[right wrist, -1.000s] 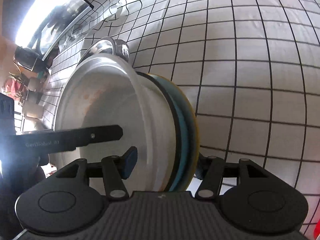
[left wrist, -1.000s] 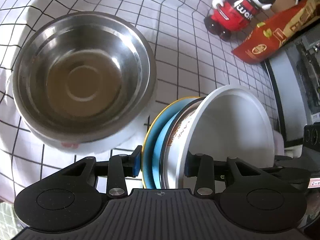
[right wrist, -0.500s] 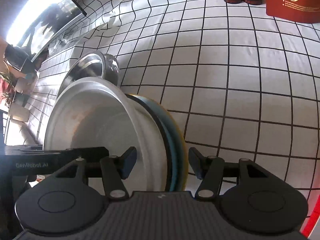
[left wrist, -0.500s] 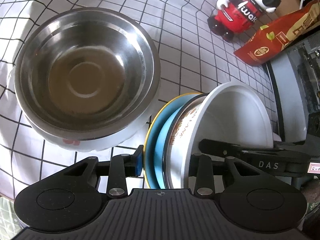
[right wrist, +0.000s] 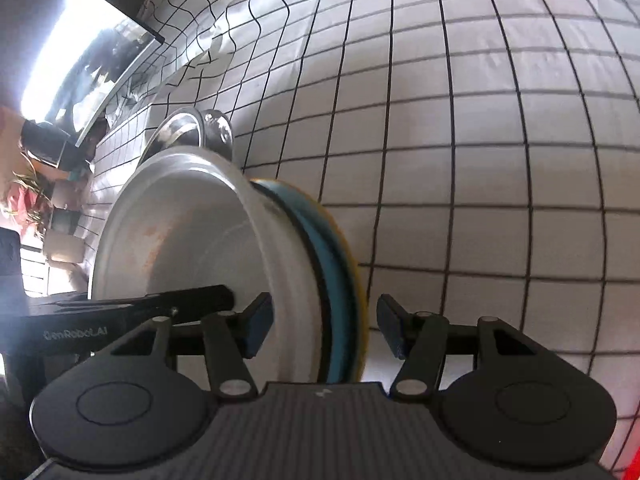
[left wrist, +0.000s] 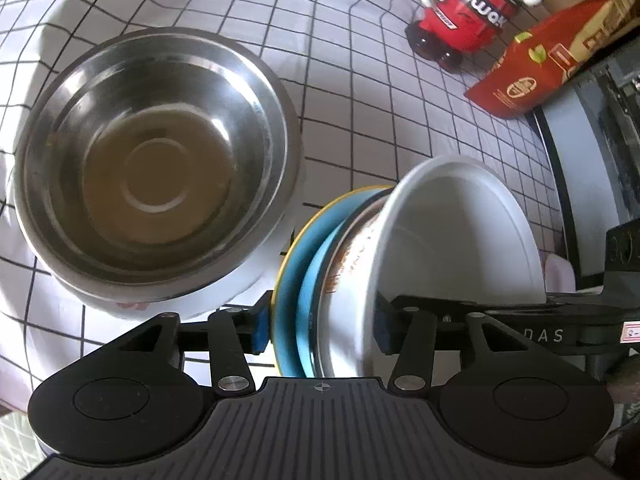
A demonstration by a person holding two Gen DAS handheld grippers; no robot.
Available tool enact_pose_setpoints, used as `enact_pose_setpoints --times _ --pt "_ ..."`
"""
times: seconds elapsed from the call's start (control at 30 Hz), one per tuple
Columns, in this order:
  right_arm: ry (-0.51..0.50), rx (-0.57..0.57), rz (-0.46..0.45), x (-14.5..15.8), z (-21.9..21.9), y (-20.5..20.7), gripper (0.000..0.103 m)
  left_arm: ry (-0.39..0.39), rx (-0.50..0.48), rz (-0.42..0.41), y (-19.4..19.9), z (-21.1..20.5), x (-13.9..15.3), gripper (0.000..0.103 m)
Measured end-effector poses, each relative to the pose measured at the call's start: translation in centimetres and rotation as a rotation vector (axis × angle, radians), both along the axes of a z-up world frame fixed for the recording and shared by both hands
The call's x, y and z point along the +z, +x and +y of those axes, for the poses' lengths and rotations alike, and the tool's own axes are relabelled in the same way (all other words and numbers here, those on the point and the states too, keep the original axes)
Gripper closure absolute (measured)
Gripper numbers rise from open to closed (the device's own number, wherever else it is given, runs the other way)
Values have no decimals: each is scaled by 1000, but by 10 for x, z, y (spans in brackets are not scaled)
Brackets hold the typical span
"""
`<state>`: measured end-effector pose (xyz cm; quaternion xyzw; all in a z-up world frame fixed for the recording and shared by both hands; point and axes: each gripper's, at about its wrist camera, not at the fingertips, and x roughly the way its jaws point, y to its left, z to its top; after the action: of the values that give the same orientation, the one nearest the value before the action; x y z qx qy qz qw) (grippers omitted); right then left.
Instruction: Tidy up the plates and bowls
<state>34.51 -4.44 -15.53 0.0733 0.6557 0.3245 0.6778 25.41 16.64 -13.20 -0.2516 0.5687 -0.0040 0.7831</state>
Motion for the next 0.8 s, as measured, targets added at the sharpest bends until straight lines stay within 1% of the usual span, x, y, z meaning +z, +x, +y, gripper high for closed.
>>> enact_pose_setpoints --times 0.13,0.23,0.43,0.63,0.8 --pt "9 15 -4 3 4 -7 45 20 -10 -9 -1 -3 0 50" --pt "27 6 9 2 3 -6 45 19 -23 -11 -1 -3 0 50" --pt "33 2 2 2 3 -8 46 24 -60 -5 0 -5 0 50" --pt "31 -11 -2 3 5 -10 45 2 -70 2 0 -2 -1 50" --pt "11 17 -11 4 8 -18 45 -7 -104 14 -3 -1 -1 50"
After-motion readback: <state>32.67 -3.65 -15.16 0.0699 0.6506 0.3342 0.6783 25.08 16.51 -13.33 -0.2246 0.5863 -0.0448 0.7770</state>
